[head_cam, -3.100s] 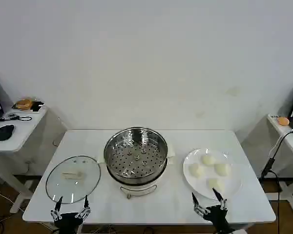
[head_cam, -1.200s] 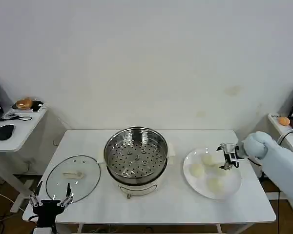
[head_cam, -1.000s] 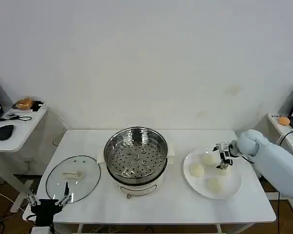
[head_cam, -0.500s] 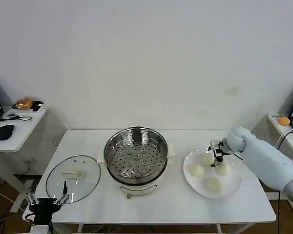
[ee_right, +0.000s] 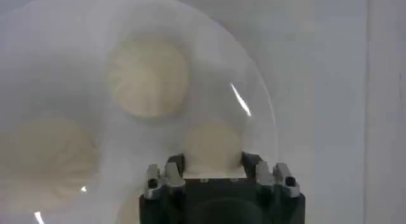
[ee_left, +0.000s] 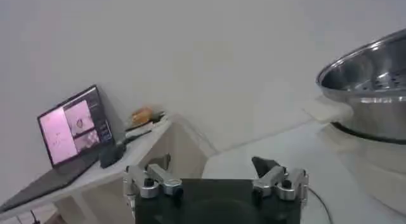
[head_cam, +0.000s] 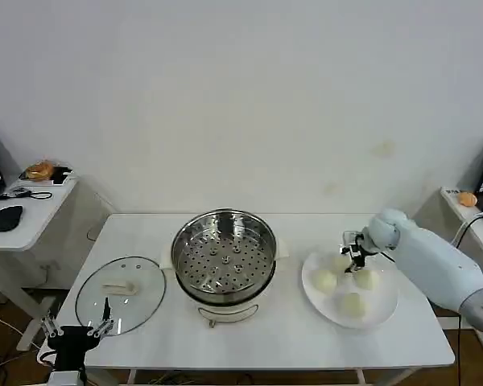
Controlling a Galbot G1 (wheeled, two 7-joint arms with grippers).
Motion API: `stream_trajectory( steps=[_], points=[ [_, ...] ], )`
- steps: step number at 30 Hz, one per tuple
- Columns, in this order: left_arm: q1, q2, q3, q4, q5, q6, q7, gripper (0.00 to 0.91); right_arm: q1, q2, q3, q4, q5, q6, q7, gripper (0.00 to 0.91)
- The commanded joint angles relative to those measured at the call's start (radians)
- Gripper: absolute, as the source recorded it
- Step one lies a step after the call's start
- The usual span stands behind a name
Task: Take steamed baozi put them in steamer then cover it.
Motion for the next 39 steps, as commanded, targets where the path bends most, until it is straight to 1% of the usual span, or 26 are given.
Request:
stream_trajectory(
  steps=[1, 2, 6, 10, 12, 15, 18, 21, 24, 26, 30, 31, 32, 33, 37, 39],
  points=[
    [0.001, 0.001, -0.002, 0.000, -0.002, 0.001, 0.000, 0.907, 0.017, -0.026, -0.013, 0.051, 0.013, 0.001, -0.012, 0.615],
    [0.001, 0.002, -0.002, 0.000, -0.003, 0.001, 0.000, 0.907, 0.022, -0.031, -0.017, 0.055, 0.017, 0.001, -0.014, 0.615],
    [0.002, 0.005, -0.004, 0.003, -0.010, 0.001, 0.000, 0.907, 0.098, -0.097, -0.059, 0.154, 0.080, -0.002, -0.016, 0.615],
    [0.003, 0.010, -0.004, 0.006, -0.018, 0.002, 0.001, 0.907, 0.233, -0.140, -0.107, 0.222, 0.152, -0.017, -0.013, 0.615],
    [-0.002, 0.010, -0.001, 0.008, -0.023, 0.004, 0.000, 0.907, 0.273, -0.140, -0.132, 0.241, 0.181, -0.023, -0.012, 0.615],
    [-0.005, 0.010, 0.004, 0.008, -0.023, 0.004, 0.000, 0.907, 0.384, -0.118, -0.179, 0.278, 0.233, -0.036, -0.009, 0.615],
    [-0.008, 0.012, 0.000, 0.002, -0.024, 0.004, 0.000, 0.907, 0.468, -0.066, -0.236, 0.299, 0.301, -0.047, 0.002, 0.615],
    [-0.005, 0.013, -0.008, -0.008, -0.027, 0.010, 0.000, 0.907, 0.536, -0.011, -0.283, 0.306, 0.335, -0.056, 0.018, 0.615],
    [-0.003, 0.020, -0.023, -0.018, -0.037, 0.014, 0.000, 0.907, 0.597, 0.062, -0.353, 0.321, 0.378, -0.054, 0.038, 0.615],
    [-0.004, 0.021, -0.028, -0.021, -0.039, 0.017, 0.000, 0.907, 0.617, 0.096, -0.376, 0.334, 0.397, -0.052, 0.041, 0.615],
    [-0.009, 0.016, -0.036, -0.025, -0.036, 0.019, -0.001, 0.907, 0.623, 0.187, -0.415, 0.367, 0.397, -0.026, 0.033, 0.625],
    [-0.009, 0.014, -0.037, -0.027, -0.035, 0.019, -0.001, 0.907, 0.620, 0.195, -0.422, 0.368, 0.394, -0.017, 0.033, 0.625],
    [-0.005, 0.014, -0.040, -0.034, -0.034, 0.020, 0.000, 0.907, 0.613, 0.237, -0.440, 0.365, 0.390, 0.006, 0.030, 0.625],
    [0.000, 0.014, -0.043, -0.037, -0.034, 0.020, 0.000, 0.907, 0.607, 0.260, -0.453, 0.356, 0.383, 0.025, 0.030, 0.615],
    [0.005, 0.013, -0.058, -0.050, -0.035, 0.023, 0.001, 0.907, 0.581, 0.337, -0.474, 0.313, 0.317, 0.095, 0.015, 0.625],
    [0.007, 0.010, -0.066, -0.051, -0.036, 0.023, 0.001, 0.907, 0.572, 0.370, -0.483, 0.296, 0.304, 0.120, 0.005, 0.625]
  ],
)
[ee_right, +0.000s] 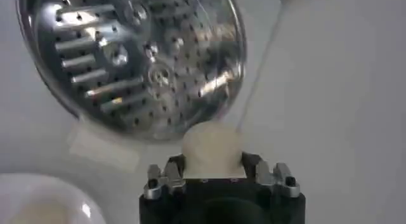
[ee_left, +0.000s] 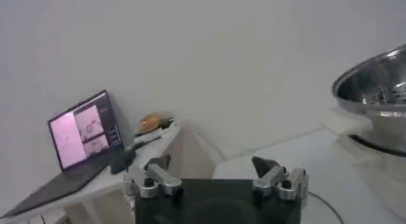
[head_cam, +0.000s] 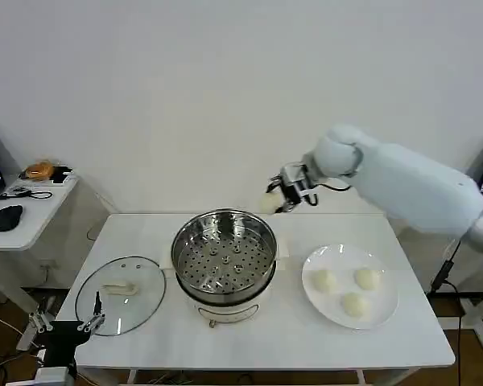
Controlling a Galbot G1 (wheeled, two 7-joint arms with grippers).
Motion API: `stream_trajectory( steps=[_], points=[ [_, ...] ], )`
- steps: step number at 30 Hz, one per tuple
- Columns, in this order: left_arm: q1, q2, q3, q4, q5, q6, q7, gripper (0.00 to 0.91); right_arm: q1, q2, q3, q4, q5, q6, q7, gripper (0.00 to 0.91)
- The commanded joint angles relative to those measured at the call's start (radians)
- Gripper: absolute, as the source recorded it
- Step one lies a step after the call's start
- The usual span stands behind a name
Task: Take steamed baozi put them in steamer then cover it.
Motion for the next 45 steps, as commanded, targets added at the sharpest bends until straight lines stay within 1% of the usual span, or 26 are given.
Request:
stream_trajectory(
  steps=[1, 3, 4, 6, 7, 11, 13, 16, 19, 22, 24, 29, 34, 38, 39, 40, 41, 45],
  points=[
    [0.007, -0.001, -0.019, -0.010, -0.001, 0.000, 0.000, 0.907, 0.032, 0.137, -0.066, -0.009, -0.011, 0.071, -0.006, 0.625],
    [0.013, -0.003, -0.026, -0.008, -0.002, -0.002, 0.000, 0.907, 0.028, 0.160, -0.079, -0.023, -0.054, 0.101, -0.009, 0.625],
    [0.017, -0.003, -0.030, -0.006, -0.004, -0.004, 0.000, 0.907, 0.027, 0.179, -0.093, -0.040, -0.089, 0.134, -0.009, 0.625],
    [0.020, -0.004, -0.040, -0.004, -0.007, -0.006, 0.000, 0.907, 0.022, 0.205, -0.111, -0.068, -0.135, 0.173, -0.011, 0.615],
    [0.021, -0.005, -0.044, -0.002, -0.009, -0.006, 0.000, 0.907, 0.017, 0.212, -0.116, -0.085, -0.144, 0.193, -0.012, 0.615],
    [0.025, -0.005, -0.050, -0.001, -0.014, -0.007, -0.001, 0.907, -0.018, 0.257, -0.118, -0.163, -0.198, 0.263, 0.013, 0.615],
    [0.023, -0.005, -0.052, 0.000, -0.015, -0.007, -0.001, 0.907, -0.032, 0.278, -0.113, -0.207, -0.246, 0.296, 0.025, 0.625],
    [0.022, -0.005, -0.056, 0.000, -0.017, -0.007, -0.001, 0.907, -0.043, 0.290, -0.112, -0.234, -0.267, 0.325, 0.033, 0.625],
    [0.022, -0.005, -0.056, 0.004, -0.018, -0.007, -0.001, 0.907, -0.055, 0.299, -0.114, -0.261, -0.315, 0.367, 0.048, 0.625],
    [0.019, -0.006, -0.055, 0.007, -0.019, -0.008, -0.002, 0.907, -0.067, 0.310, -0.113, -0.283, -0.324, 0.392, 0.067, 0.625],
    [0.019, -0.006, -0.055, 0.007, -0.019, -0.008, -0.002, 0.907, -0.072, 0.312, -0.112, -0.286, -0.324, 0.398, 0.071, 0.625],
    [0.019, -0.005, -0.055, 0.006, -0.018, -0.009, -0.002, 0.907, -0.081, 0.323, -0.110, -0.308, -0.364, 0.429, 0.088, 0.625],
    [0.022, -0.007, -0.055, 0.002, -0.018, -0.009, -0.002, 0.907, -0.088, 0.333, -0.107, -0.327, -0.384, 0.448, 0.101, 0.665],
    [0.023, -0.007, -0.055, -0.003, -0.019, -0.009, -0.003, 0.907, -0.088, 0.334, -0.106, -0.329, -0.394, 0.454, 0.102, 0.746],
    [0.022, -0.008, -0.054, -0.005, -0.018, -0.009, -0.002, 0.907, -0.090, 0.334, -0.106, -0.331, -0.401, 0.457, 0.103, 0.836],
    [0.022, -0.008, -0.054, -0.006, -0.018, -0.009, -0.003, 0.907, -0.090, 0.333, -0.106, -0.332, -0.403, 0.458, 0.104, 0.887],
    [0.022, -0.009, -0.052, -0.008, -0.018, -0.009, -0.003, 0.907, -0.092, 0.331, -0.107, -0.332, -0.405, 0.460, 0.105, 0.907],
    [0.024, -0.008, -0.051, -0.010, -0.018, -0.009, -0.003, 0.907, -0.086, 0.314, -0.092, -0.313, -0.377, 0.459, 0.112, 0.907]
  ],
)
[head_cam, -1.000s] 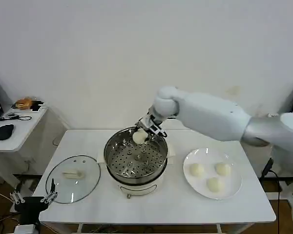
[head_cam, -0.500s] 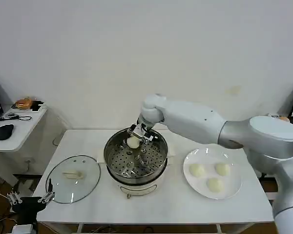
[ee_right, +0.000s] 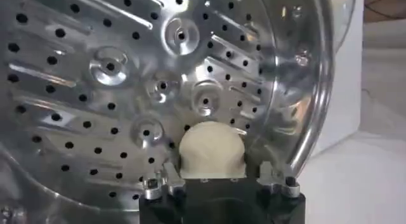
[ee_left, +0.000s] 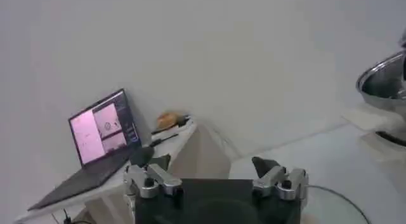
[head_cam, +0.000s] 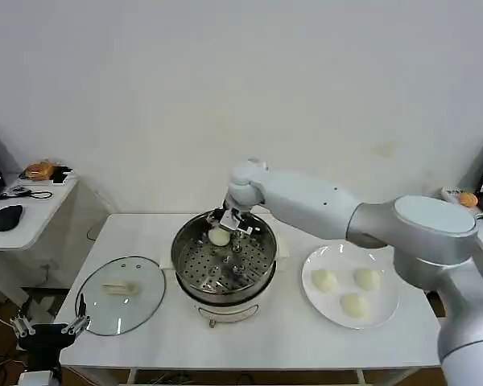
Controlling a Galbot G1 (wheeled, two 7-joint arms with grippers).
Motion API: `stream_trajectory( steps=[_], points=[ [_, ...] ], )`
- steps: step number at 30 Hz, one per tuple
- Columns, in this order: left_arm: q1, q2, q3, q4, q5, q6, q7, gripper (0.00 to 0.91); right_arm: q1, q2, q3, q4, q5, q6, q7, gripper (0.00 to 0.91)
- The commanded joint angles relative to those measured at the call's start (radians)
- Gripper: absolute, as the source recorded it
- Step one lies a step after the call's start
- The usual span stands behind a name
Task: Take steamed baozi put them in steamer then cover it.
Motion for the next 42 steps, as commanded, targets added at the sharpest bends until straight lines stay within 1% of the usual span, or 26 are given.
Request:
stream_trajectory(
  steps=[1, 4, 5, 6, 7, 8, 9, 10, 12, 13, 14, 15, 16, 18, 19, 21, 22, 24, 25, 28, 31, 34, 37, 42],
  points=[
    [0.001, 0.001, 0.000, 0.000, 0.000, 0.000, 0.000, 0.907, -0.001, 0.000, 0.006, -0.002, -0.004, 0.018, 0.010, 0.907],
    [-0.001, 0.004, 0.000, 0.000, 0.000, 0.000, 0.001, 0.907, 0.030, -0.034, 0.016, 0.058, 0.044, -0.023, -0.011, 0.907],
    [-0.002, 0.004, -0.001, 0.000, 0.000, 0.000, 0.001, 0.907, 0.049, -0.056, 0.014, 0.102, 0.089, -0.054, -0.031, 0.907],
    [0.000, 0.005, -0.001, -0.002, -0.001, 0.001, 0.001, 0.907, 0.059, -0.070, 0.011, 0.120, 0.122, -0.074, -0.035, 0.907],
    [0.003, 0.007, -0.001, -0.007, -0.002, 0.001, 0.002, 0.907, 0.076, -0.098, 0.012, 0.163, 0.178, -0.111, -0.044, 0.907],
    [0.007, 0.009, -0.001, -0.011, -0.005, 0.001, 0.002, 0.907, 0.092, -0.116, 0.014, 0.196, 0.209, -0.141, -0.050, 0.907],
    [0.009, 0.011, -0.001, -0.013, -0.008, 0.001, 0.003, 0.907, 0.107, -0.150, 0.019, 0.223, 0.236, -0.168, -0.054, 0.907],
    [0.010, 0.014, -0.001, -0.015, -0.011, 0.001, 0.004, 0.907, 0.118, -0.167, 0.024, 0.240, 0.248, -0.183, -0.058, 0.907],
    [0.007, 0.020, 0.000, -0.017, -0.021, 0.004, 0.006, 0.907, 0.158, -0.250, 0.031, 0.308, 0.318, -0.242, -0.060, 0.907],
    [0.003, 0.022, 0.002, -0.018, -0.024, 0.003, 0.006, 0.907, 0.180, -0.302, 0.030, 0.348, 0.346, -0.297, -0.059, 0.907],
    [0.000, 0.022, 0.002, -0.018, -0.025, 0.001, 0.005, 0.907, 0.182, -0.316, 0.029, 0.360, 0.356, -0.313, -0.058, 0.907],
    [-0.006, 0.021, 0.002, -0.019, -0.025, 0.001, 0.004, 0.907, 0.197, -0.375, 0.024, 0.395, 0.367, -0.354, -0.060, 0.907],
    [-0.009, 0.024, 0.002, -0.020, -0.025, 0.001, 0.004, 0.907, 0.207, -0.434, 0.010, 0.427, 0.374, -0.375, -0.055, 0.907],
    [-0.011, 0.028, 0.008, -0.022, -0.026, 0.001, 0.005, 0.907, 0.209, -0.490, 0.005, 0.460, 0.388, -0.422, -0.040, 0.907],
    [-0.014, 0.035, 0.013, -0.021, -0.025, 0.001, 0.005, 0.907, 0.207, -0.541, 0.003, 0.487, 0.392, -0.449, -0.041, 0.907],
    [-0.018, 0.042, 0.023, -0.020, -0.022, 0.001, 0.005, 0.907, 0.195, -0.622, 0.005, 0.520, 0.383, -0.477, -0.039, 0.907],
    [-0.021, 0.047, 0.028, -0.021, -0.020, 0.001, 0.006, 0.907, 0.185, -0.683, 0.005, 0.538, 0.374, -0.488, -0.041, 0.907],
    [-0.026, 0.050, 0.037, -0.023, -0.013, 0.001, 0.006, 0.907, 0.172, -0.750, -0.002, 0.558, 0.360, -0.491, -0.045, 0.907],
    [-0.030, 0.053, 0.045, -0.025, -0.009, 0.001, 0.007, 0.907, 0.162, -0.807, -0.012, 0.577, 0.348, -0.501, -0.046, 0.907],
    [-0.042, 0.059, 0.065, -0.020, 0.000, 0.002, 0.008, 0.907, 0.118, -0.892, -0.040, 0.609, 0.327, -0.514, -0.049, 0.907],
    [-0.052, 0.060, 0.080, -0.014, 0.014, 0.000, 0.009, 0.907, 0.056, -0.940, -0.047, 0.637, 0.308, -0.533, -0.048, 0.907],
    [-0.057, 0.057, 0.096, -0.015, 0.025, 0.000, 0.010, 0.907, -0.059, -0.974, 0.020, 0.659, 0.284, -0.551, -0.042, 0.907],
    [-0.065, 0.055, 0.106, -0.015, 0.034, 0.004, 0.011, 0.907, -0.149, -0.973, 0.082, 0.654, 0.272, -0.575, -0.033, 0.907],
    [-0.069, 0.048, 0.114, -0.005, 0.042, 0.006, 0.012, 0.907, -0.257, -0.940, 0.136, 0.617, 0.265, -0.607, -0.025, 0.907]
  ],
)
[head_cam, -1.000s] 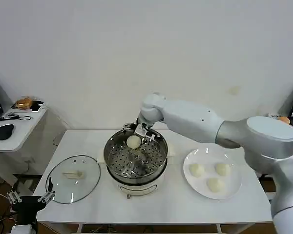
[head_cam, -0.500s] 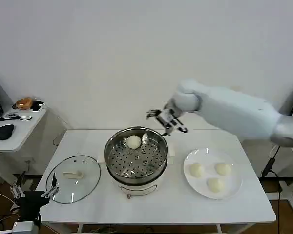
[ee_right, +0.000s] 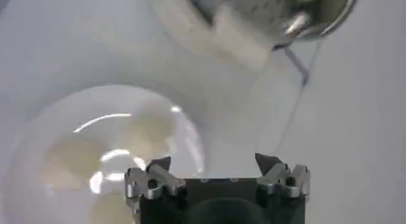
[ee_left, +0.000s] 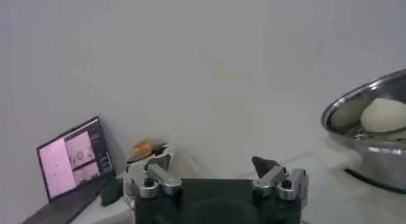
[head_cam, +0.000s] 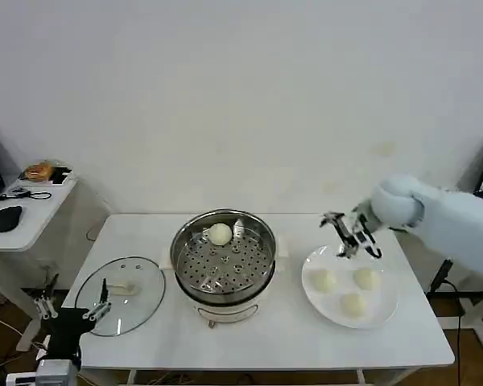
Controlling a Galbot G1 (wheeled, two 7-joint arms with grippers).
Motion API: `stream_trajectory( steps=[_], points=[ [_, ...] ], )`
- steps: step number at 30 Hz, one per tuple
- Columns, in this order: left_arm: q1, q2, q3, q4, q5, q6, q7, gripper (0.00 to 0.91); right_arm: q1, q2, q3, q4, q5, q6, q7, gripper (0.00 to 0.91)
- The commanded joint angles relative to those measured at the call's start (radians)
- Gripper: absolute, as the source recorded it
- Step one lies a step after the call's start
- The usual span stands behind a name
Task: Take steamed baozi put them in steamer then cover it.
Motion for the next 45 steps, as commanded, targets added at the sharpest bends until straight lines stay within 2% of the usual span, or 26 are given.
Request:
stream_trajectory(
  steps=[1, 8, 15, 21, 29, 42, 45],
  points=[
    [-0.005, 0.001, 0.017, 0.005, 0.010, 0.001, 0.001, 0.907, -0.160, -0.085, 0.066, 0.031, -0.007, -0.056, 0.006, 0.907],
    [-0.003, -0.002, 0.008, 0.019, 0.013, 0.002, 0.002, 0.907, -0.272, 0.027, 0.120, -0.090, -0.026, -0.059, 0.007, 0.907],
    [0.000, 0.001, -0.010, 0.027, 0.011, 0.002, 0.004, 0.907, -0.286, 0.141, 0.139, -0.181, -0.023, -0.058, 0.017, 0.907],
    [0.000, 0.002, -0.013, 0.033, 0.009, 0.001, 0.003, 0.907, -0.286, 0.202, 0.146, -0.229, -0.024, -0.067, 0.024, 0.907],
    [-0.003, 0.004, -0.014, 0.038, 0.006, 0.002, 0.003, 0.907, -0.298, 0.213, 0.149, -0.257, -0.051, -0.082, 0.021, 0.897],
    [-0.006, 0.001, -0.013, 0.037, 0.007, 0.002, 0.003, 0.907, -0.303, 0.231, 0.168, -0.294, -0.077, -0.088, 0.023, 0.786],
    [-0.005, 0.001, -0.013, 0.034, 0.007, 0.002, 0.003, 0.907, -0.301, 0.233, 0.169, -0.295, -0.078, -0.092, 0.021, 0.725]
  ],
)
